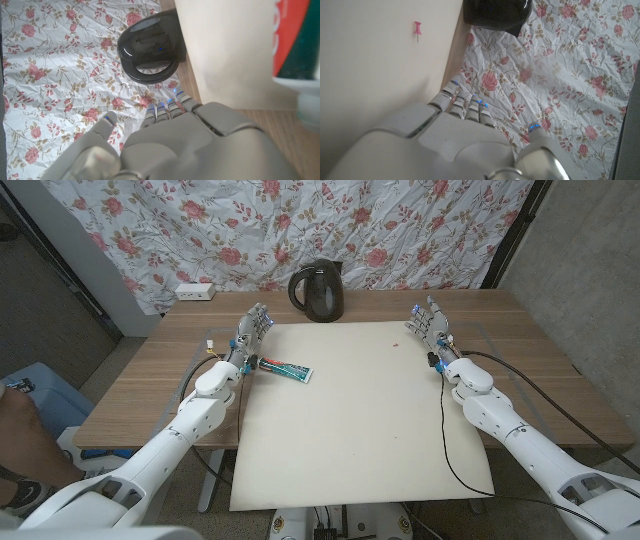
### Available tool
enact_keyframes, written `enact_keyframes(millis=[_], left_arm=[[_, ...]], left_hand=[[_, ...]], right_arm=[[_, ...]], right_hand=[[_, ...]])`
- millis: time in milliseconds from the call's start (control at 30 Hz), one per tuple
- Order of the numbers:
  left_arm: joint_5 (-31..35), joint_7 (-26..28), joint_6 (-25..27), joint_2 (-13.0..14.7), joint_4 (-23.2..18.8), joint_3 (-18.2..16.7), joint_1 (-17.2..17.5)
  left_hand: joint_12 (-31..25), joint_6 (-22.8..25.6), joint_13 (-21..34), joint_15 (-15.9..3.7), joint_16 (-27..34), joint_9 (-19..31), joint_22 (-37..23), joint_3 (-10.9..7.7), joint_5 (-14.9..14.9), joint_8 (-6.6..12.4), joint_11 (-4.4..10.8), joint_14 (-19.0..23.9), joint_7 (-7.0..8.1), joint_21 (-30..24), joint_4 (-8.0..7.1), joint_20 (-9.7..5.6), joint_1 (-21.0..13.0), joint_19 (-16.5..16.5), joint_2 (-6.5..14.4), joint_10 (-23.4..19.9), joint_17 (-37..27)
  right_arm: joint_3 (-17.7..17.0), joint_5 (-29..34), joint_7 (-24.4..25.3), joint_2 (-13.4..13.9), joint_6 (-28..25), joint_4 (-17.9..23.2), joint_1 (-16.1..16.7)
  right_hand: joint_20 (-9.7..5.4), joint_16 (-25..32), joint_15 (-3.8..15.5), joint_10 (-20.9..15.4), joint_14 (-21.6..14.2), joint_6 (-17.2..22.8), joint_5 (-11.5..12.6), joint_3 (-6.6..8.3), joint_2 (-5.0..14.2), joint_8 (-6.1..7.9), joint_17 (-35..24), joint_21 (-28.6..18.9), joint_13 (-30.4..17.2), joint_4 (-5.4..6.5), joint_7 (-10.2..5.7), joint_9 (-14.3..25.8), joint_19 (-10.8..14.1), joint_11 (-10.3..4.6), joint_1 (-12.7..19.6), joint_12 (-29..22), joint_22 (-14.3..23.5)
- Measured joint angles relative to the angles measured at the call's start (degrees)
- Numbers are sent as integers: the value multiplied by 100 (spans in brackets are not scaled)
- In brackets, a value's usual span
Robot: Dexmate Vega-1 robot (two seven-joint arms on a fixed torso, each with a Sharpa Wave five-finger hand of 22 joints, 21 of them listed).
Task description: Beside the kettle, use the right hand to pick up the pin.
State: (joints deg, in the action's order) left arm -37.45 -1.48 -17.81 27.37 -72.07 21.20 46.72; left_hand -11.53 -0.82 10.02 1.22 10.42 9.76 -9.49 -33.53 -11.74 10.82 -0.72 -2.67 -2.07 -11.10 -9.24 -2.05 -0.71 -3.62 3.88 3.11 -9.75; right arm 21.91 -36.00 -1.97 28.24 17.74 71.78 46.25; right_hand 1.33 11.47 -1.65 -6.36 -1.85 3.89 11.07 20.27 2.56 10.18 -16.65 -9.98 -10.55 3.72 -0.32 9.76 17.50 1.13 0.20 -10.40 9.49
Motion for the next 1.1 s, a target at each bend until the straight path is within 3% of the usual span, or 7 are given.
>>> enact_keyframes(millis=[167,367,900,1100], left_arm=[[-18,-1,-35,-70,109,-4,-72],[-16,41,-36,-78,123,-4,-91],[-46,181,214,66,-168,-74,-14],[-91,159,272,165,-268,-120,40]], left_hand=[[0,0,0,-22,0,0,0,-18,0,0,22,22,0,0,18,0,0,0,0,-23,0],[0,0,0,-23,0,0,1,-41,0,0,21,23,1,0,41,-30,-22,-30,22,-23,1],[0,73,-1,-61,0,-1,1,-135,0,0,57,125,12,0,88,0,-45,-61,44,-161,1],[0,104,-1,-92,0,-2,1,-180,0,0,79,156,43,0,133,0,-45,-61,44,-210,16]], right_arm=[[52,112,-7,-13,59,-81,-76],[117,283,39,17,74,-62,-127],[309,1096,433,234,227,217,-181],[366,1391,567,357,130,353,-186]], right_hand=[[0,0,0,0,0,0,0,0,71,0,0,0,0,0,0,0,0,0,-8,0,0],[0,0,0,0,0,0,0,24,25,0,17,0,0,-24,0,0,-1,0,36,0,-1],[-63,0,90,-82,-89,164,0,80,93,23,70,-22,16,-81,-41,-1,-64,-83,194,-23,-2],[-186,45,197,-122,-112,195,0,134,155,23,109,4,16,-135,-72,-1,-273,-124,256,-23,-2]])
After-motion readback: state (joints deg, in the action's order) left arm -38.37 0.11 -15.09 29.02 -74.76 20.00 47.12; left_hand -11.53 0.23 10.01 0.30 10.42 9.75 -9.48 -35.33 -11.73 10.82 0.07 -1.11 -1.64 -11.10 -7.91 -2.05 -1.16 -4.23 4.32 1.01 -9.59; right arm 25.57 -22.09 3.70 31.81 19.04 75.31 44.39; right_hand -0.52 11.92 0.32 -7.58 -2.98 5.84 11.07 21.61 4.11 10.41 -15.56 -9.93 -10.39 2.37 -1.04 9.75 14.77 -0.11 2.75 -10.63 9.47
